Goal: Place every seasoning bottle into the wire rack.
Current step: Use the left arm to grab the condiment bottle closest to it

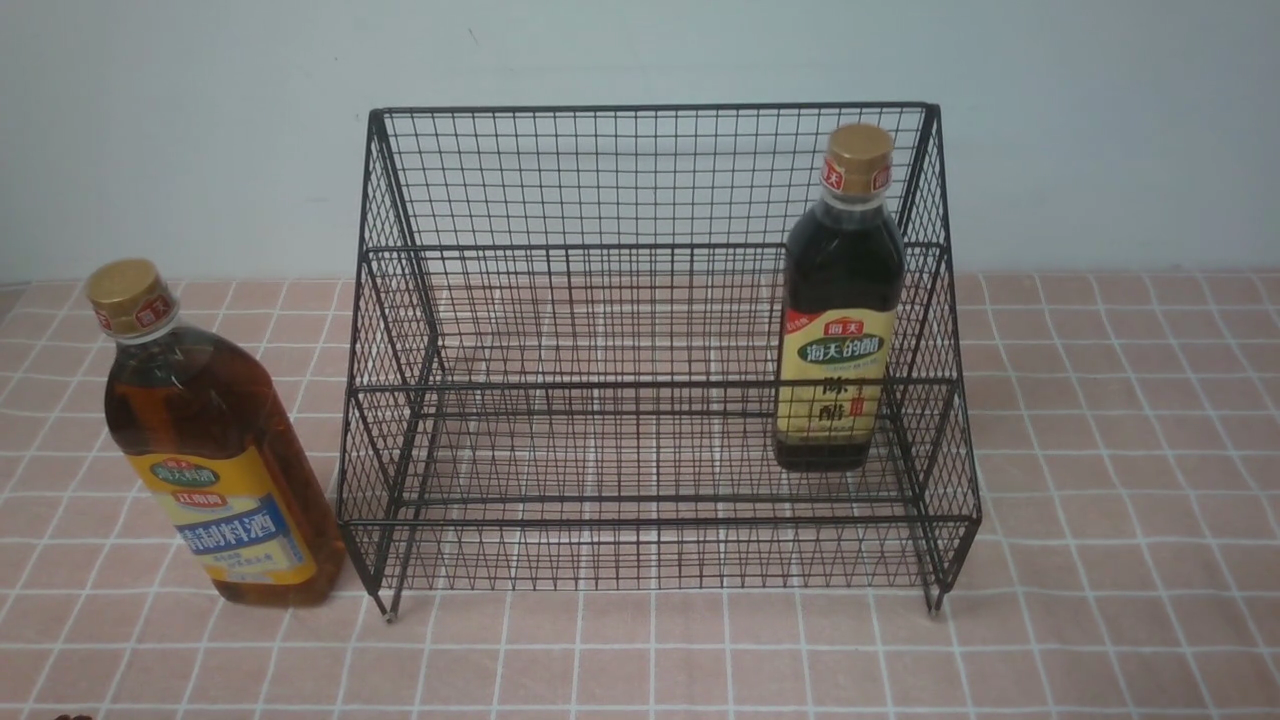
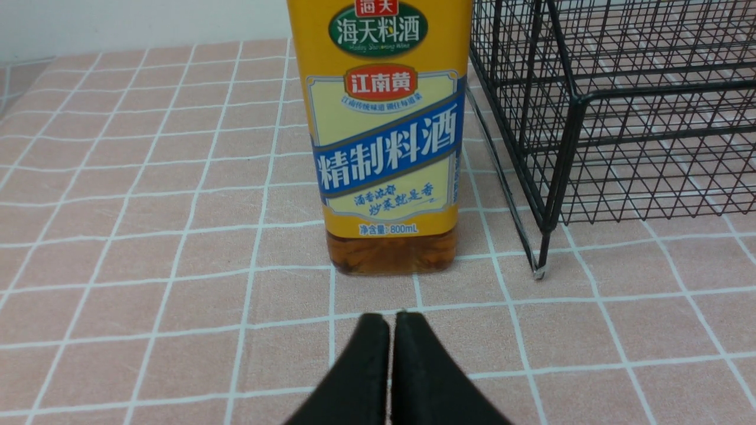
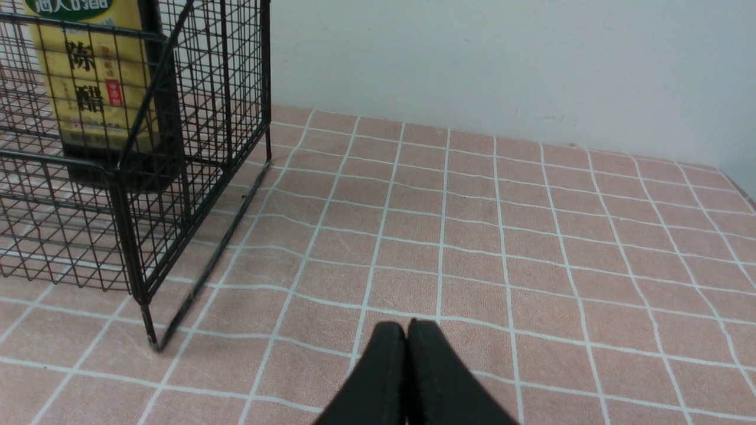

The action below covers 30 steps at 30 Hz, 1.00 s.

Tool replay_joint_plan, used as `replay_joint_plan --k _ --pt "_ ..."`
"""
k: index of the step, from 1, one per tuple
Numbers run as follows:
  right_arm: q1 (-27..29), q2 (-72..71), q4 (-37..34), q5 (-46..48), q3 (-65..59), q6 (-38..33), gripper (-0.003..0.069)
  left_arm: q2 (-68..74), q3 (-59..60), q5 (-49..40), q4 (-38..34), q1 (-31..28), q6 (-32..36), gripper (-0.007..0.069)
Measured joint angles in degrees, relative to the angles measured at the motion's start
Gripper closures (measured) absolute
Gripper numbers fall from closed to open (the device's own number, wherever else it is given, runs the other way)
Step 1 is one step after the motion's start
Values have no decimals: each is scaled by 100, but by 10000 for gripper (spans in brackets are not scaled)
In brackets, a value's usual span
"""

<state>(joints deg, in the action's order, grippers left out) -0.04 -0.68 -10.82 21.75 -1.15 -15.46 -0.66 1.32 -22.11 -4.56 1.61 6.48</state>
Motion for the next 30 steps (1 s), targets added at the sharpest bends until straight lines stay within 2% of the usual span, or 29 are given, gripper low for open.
replay_joint_plan --k 2,10,14,18,22,25,30 --pt "0 0 0 0 0 0 673 0 17 132 -30 0 14 631" --pt "0 0 0 0 0 0 673 0 31 1998 -863 0 -84 631" --pt "0 0 0 0 0 -5 673 0 31 3742 -1466 0 -84 631" --pt "0 0 0 0 0 -5 673 77 -18 4866 -1662 0 -70 631" --pt "0 0 0 0 0 -5 673 618 -429 4825 -1651 0 -24 631" --pt "0 0 0 0 0 0 673 1634 -1212 4332 -1260 0 -24 631" --pt "0 0 0 0 0 0 673 2727 -1856 4165 -898 0 -17 602"
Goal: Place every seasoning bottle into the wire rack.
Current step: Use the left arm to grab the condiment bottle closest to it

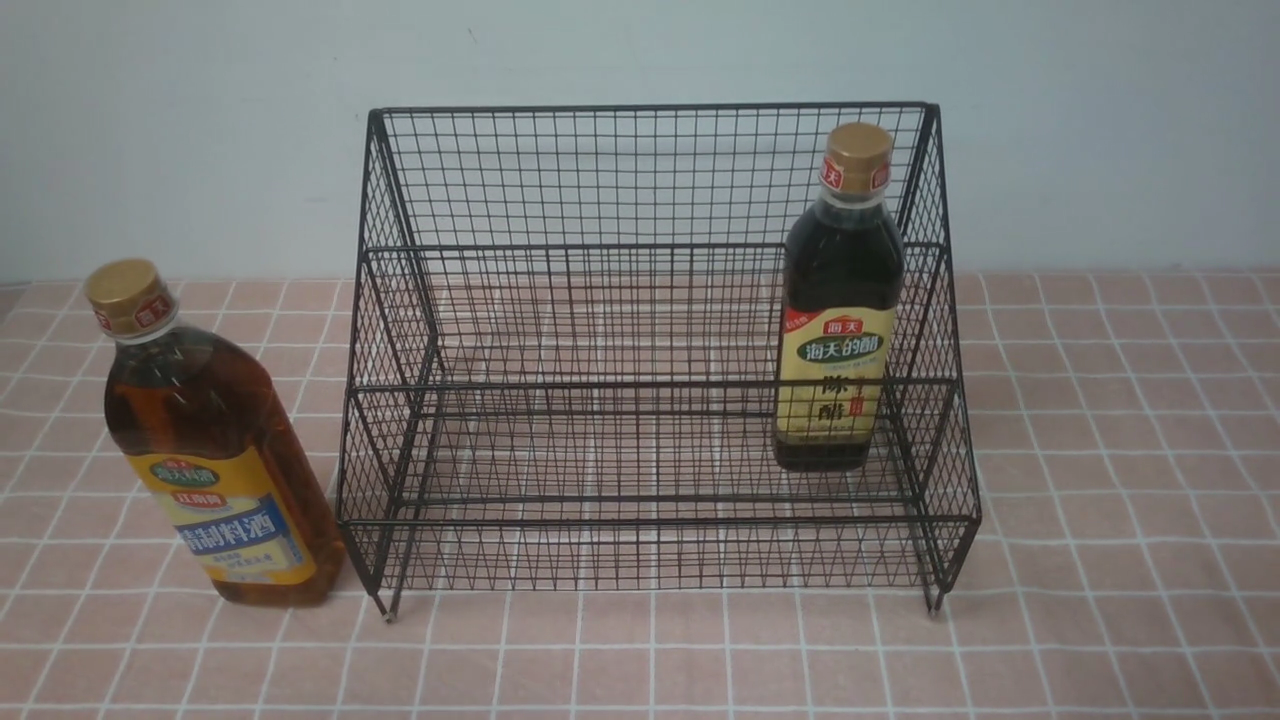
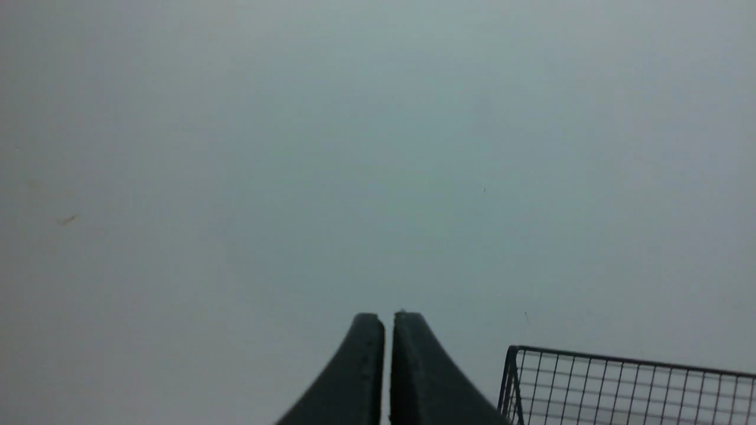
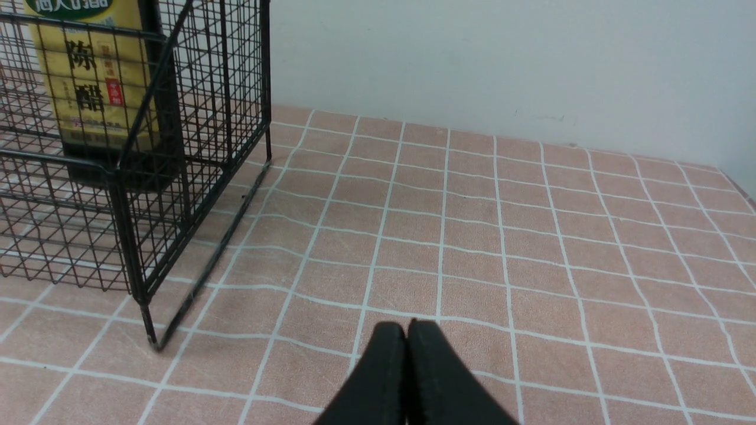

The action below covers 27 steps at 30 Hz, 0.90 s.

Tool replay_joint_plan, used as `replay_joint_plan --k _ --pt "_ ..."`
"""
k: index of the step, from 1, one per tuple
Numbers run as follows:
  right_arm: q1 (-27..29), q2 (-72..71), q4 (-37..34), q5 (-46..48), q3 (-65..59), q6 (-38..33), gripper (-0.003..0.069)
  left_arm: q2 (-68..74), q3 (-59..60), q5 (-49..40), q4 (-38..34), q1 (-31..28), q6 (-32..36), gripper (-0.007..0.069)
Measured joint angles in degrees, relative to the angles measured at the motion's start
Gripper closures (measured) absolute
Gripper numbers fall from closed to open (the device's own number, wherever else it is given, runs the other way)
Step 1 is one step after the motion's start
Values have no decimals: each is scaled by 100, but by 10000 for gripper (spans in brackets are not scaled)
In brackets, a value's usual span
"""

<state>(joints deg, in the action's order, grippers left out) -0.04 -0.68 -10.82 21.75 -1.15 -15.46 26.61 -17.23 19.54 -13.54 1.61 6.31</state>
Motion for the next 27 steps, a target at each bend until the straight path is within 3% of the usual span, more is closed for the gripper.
replay_joint_plan --k 5,9,14,18,27 --pt "0 0 0 0 0 0 673 1258 -575 -12 188 0 0 484" --pt "0 0 0 0 0 -6 673 2036 -956 -12 200 0 -19 321" --pt "0 0 0 0 0 -6 673 2737 -1363 -12 394 0 -512 92" --pt "0 0 5 0 0 -6 673 2984 -1443 21 975 0 -792 21" --pt "0 0 5 0 0 0 673 3839 -1443 241 1420 7 -1240 10"
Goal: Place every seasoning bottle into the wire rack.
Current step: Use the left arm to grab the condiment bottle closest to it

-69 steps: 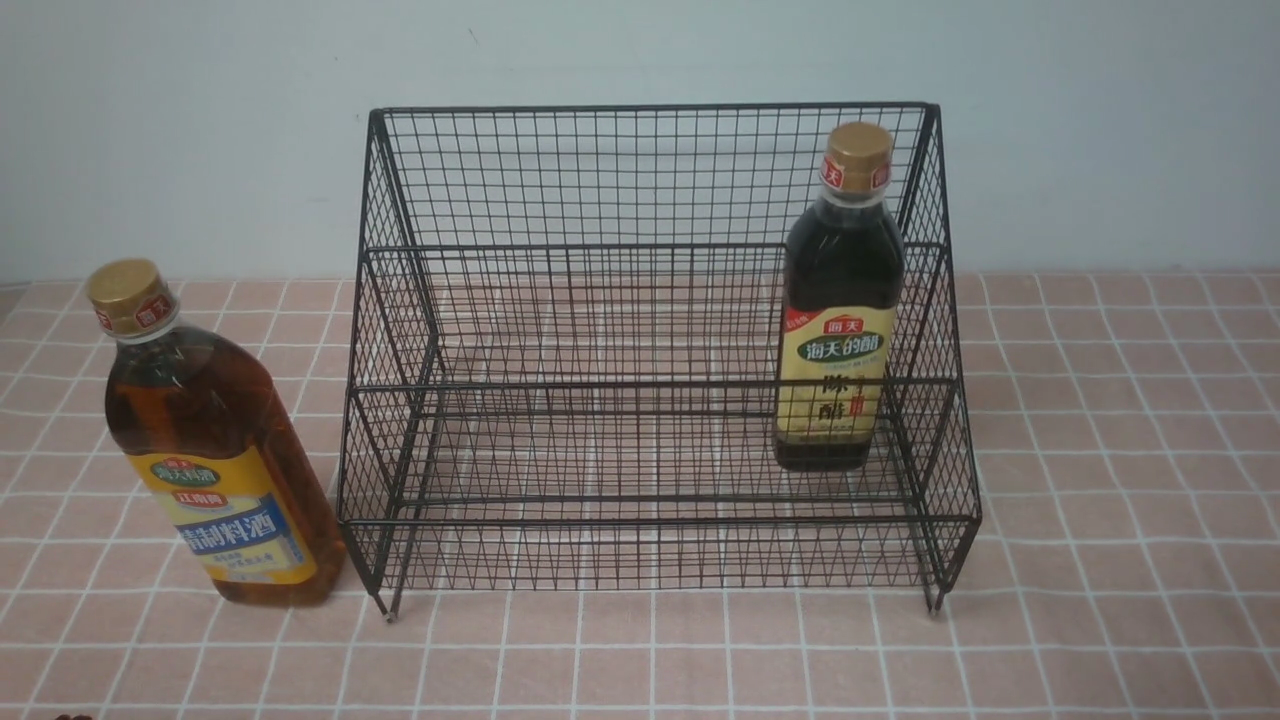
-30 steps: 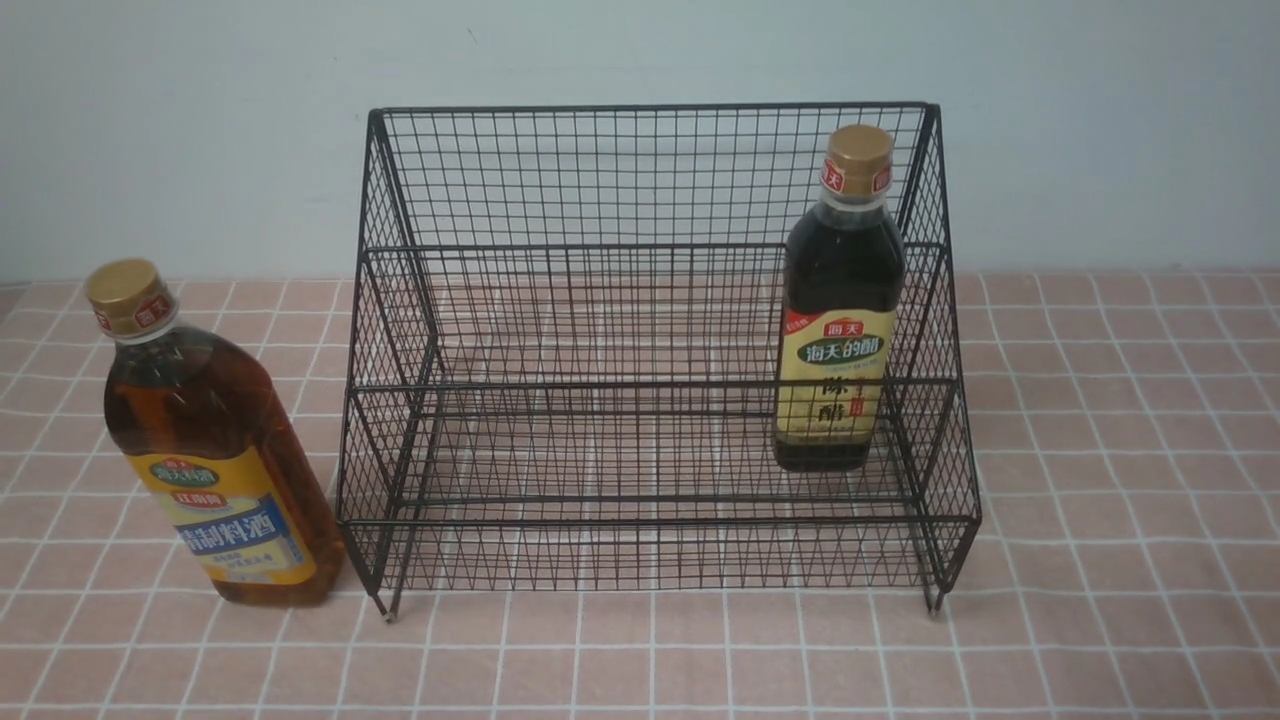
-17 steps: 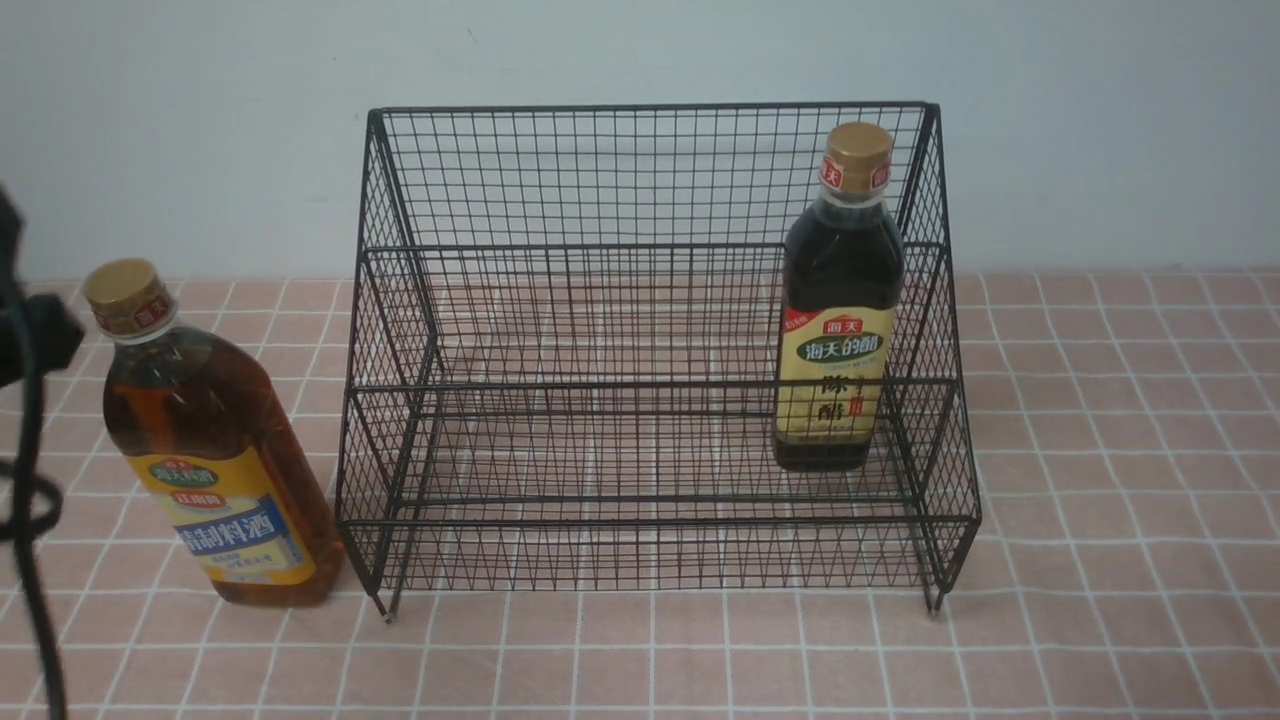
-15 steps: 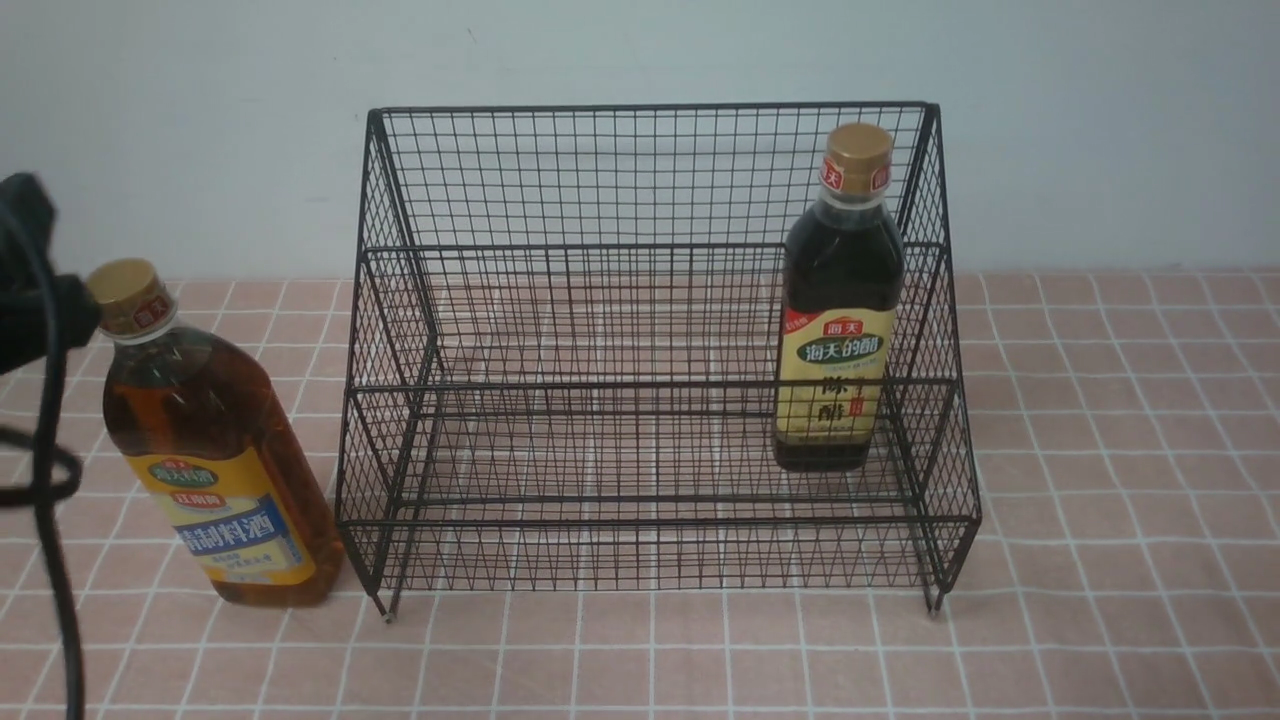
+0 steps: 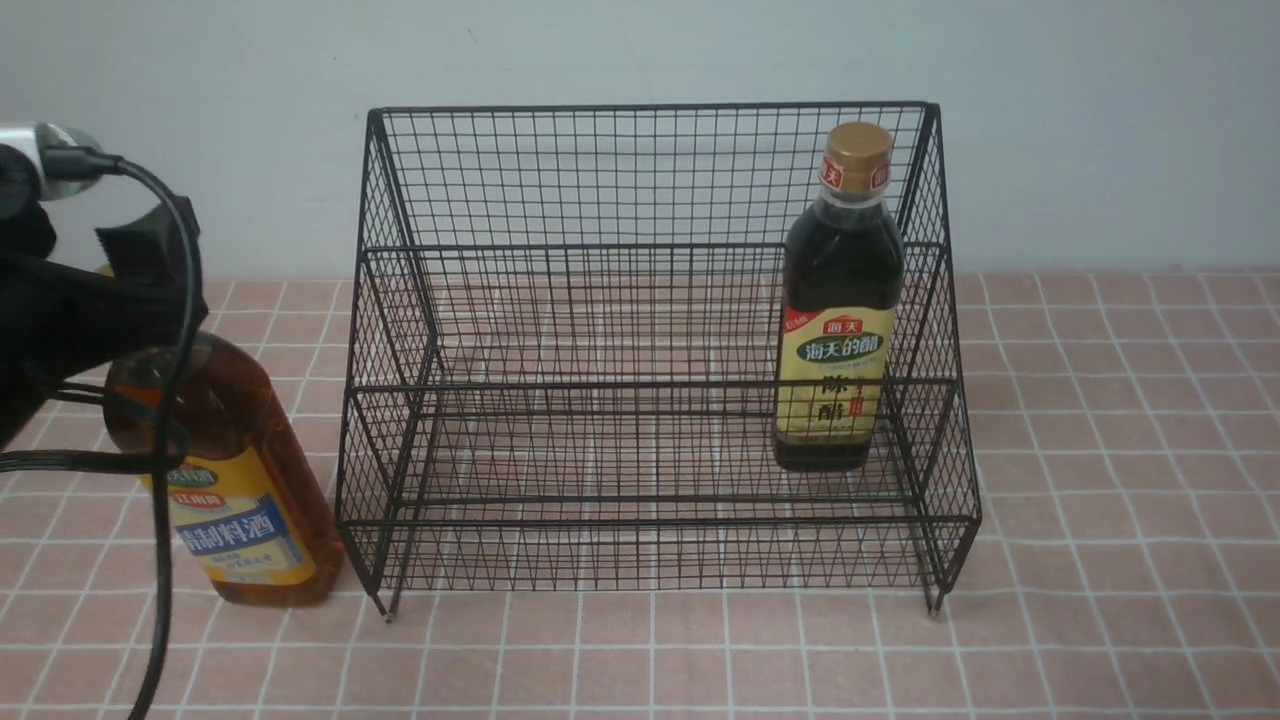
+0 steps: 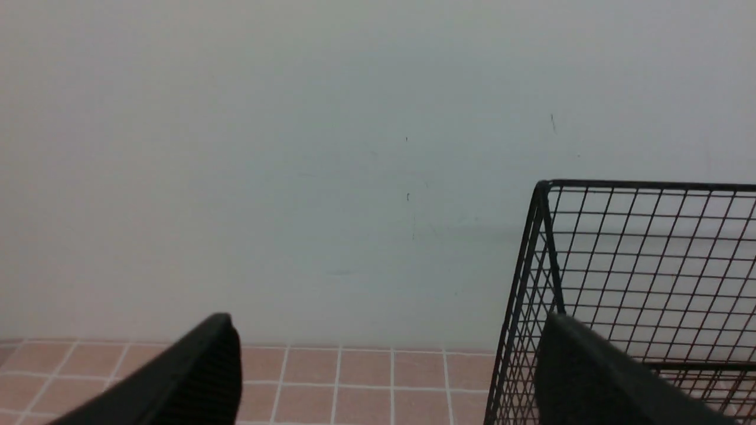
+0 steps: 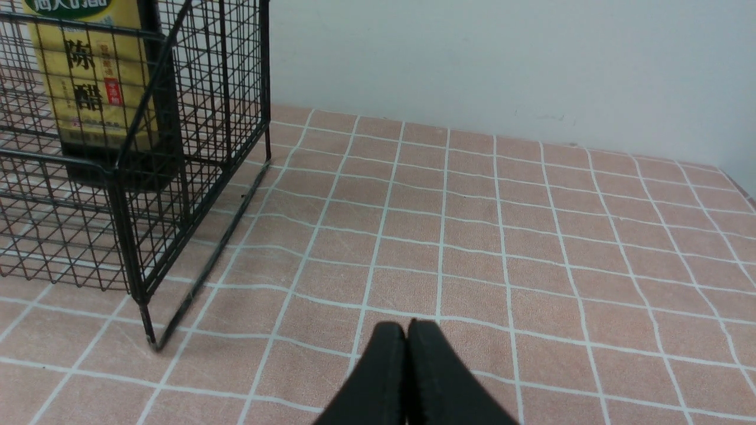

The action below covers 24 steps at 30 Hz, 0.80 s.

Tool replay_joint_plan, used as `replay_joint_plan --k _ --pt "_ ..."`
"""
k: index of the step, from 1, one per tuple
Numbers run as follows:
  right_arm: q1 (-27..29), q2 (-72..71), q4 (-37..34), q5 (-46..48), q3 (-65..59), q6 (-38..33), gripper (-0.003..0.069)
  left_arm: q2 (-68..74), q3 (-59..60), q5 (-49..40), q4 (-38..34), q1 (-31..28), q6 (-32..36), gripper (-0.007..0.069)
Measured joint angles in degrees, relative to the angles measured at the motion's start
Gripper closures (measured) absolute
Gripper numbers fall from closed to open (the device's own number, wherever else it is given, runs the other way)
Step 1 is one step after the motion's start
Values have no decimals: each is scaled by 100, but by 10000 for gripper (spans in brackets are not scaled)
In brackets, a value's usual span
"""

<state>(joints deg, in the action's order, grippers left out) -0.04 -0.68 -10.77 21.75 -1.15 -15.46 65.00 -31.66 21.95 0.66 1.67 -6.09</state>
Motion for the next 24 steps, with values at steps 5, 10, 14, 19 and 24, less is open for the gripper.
replay_joint_plan --k 5,10,14,19,24 --pt "0 0 0 0 0 0 673 374 0 -1 11 0 -87 22" --pt "0 0 0 0 0 -4 673 597 0 -1 11 0 -87 33" --pt "0 0 0 0 0 -4 673 799 0 -1 11 0 -92 57" --pt "0 0 0 0 0 -4 673 809 -56 179 40 25 -110 307" --pt "0 0 0 0 0 -4 673 812 -193 30 73 25 -70 317"
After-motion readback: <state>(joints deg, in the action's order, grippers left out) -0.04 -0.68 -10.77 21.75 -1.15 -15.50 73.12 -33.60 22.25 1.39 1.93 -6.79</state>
